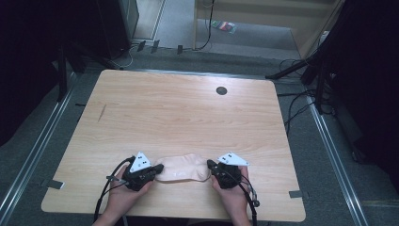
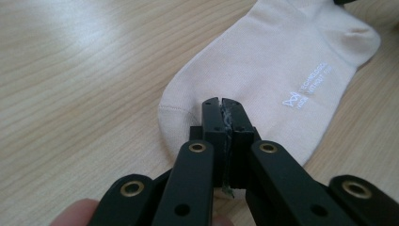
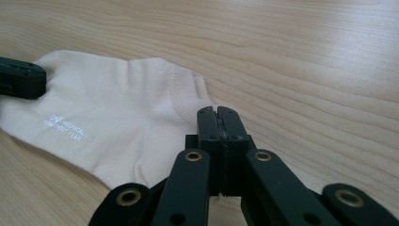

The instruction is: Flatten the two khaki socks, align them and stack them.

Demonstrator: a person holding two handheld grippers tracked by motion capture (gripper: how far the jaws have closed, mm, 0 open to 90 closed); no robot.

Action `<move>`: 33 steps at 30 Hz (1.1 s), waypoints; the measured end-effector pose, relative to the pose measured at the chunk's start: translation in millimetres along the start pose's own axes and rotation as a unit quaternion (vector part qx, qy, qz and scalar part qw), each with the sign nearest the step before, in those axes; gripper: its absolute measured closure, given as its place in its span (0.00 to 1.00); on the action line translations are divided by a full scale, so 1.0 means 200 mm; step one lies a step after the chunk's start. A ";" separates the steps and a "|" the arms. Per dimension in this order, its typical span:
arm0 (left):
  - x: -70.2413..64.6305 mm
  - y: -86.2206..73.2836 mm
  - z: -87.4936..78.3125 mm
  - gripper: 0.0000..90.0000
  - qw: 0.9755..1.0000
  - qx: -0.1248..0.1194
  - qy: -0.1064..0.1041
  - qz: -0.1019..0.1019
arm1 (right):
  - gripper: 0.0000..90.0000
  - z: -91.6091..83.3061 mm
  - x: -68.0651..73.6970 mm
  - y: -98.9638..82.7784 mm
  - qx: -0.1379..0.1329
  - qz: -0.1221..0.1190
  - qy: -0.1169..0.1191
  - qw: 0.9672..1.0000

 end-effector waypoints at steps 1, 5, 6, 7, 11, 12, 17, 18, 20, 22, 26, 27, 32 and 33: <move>-0.01 0.00 0.00 1.00 1.000 0.002 0.005 0.007 | 1.00 0.00 0.00 0.00 0.000 0.000 0.000 1.000; -0.02 0.00 0.00 1.00 1.000 0.003 0.016 0.023 | 1.00 -0.03 -0.01 0.02 -0.015 -0.006 -0.019 1.000; -0.01 0.00 0.00 1.00 1.000 0.003 0.014 0.021 | 1.00 -0.04 -0.01 0.02 -0.016 -0.007 -0.024 1.000; -0.01 0.00 0.00 1.00 1.000 0.003 0.012 0.019 | 1.00 -0.04 -0.01 0.03 -0.012 -0.010 -0.032 0.999; -0.01 0.00 0.00 1.00 1.000 0.004 0.013 0.021 | 1.00 0.03 -0.04 -0.01 0.030 -0.011 -0.049 0.998; -0.01 0.00 0.00 1.00 1.000 0.004 0.014 0.022 | 1.00 0.03 -0.04 -0.01 0.030 -0.011 -0.049 0.998; 0.00 0.00 0.00 0.99 1.000 0.003 0.002 0.008 | 0.80 0.03 -0.05 -0.01 0.017 0.004 -0.024 1.000; 0.00 0.00 0.00 0.99 1.000 0.002 0.002 0.008 | 0.82 0.00 -0.03 -0.01 -0.006 0.014 -0.018 1.000; -0.01 0.00 0.00 0.99 1.000 0.001 0.004 0.008 | 0.85 -0.03 -0.02 0.00 -0.024 0.013 -0.009 1.000; -0.01 0.00 0.01 0.98 1.000 0.002 0.005 0.009 | 0.92 -0.07 0.04 0.02 -0.048 -0.002 0.012 0.999; -0.01 0.00 0.01 0.97 1.000 0.001 0.008 0.009 | 0.97 -0.01 0.18 -0.01 -0.018 -0.048 0.050 0.997; -0.01 0.00 0.01 0.97 1.000 0.001 0.008 0.010 | 0.98 0.05 0.20 -0.03 0.005 -0.056 0.057 0.997; -0.02 0.00 0.01 0.97 1.000 0.003 0.013 0.015 | 1.00 0.08 0.16 -0.05 0.025 -0.036 0.054 0.998; -0.02 0.00 0.01 0.97 1.000 0.003 0.014 0.018 | 1.00 0.07 0.15 -0.05 0.030 -0.031 0.045 0.998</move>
Point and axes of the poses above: each handheld gripper's, and its own axes: z roughly forward along the jaws, y roughly out of its top, x roughly to its left, the point moved 3 cm from there along z, roughly forward along the jaws, and after that the axes turned 7 degrees about x, right-handed, at the moved point
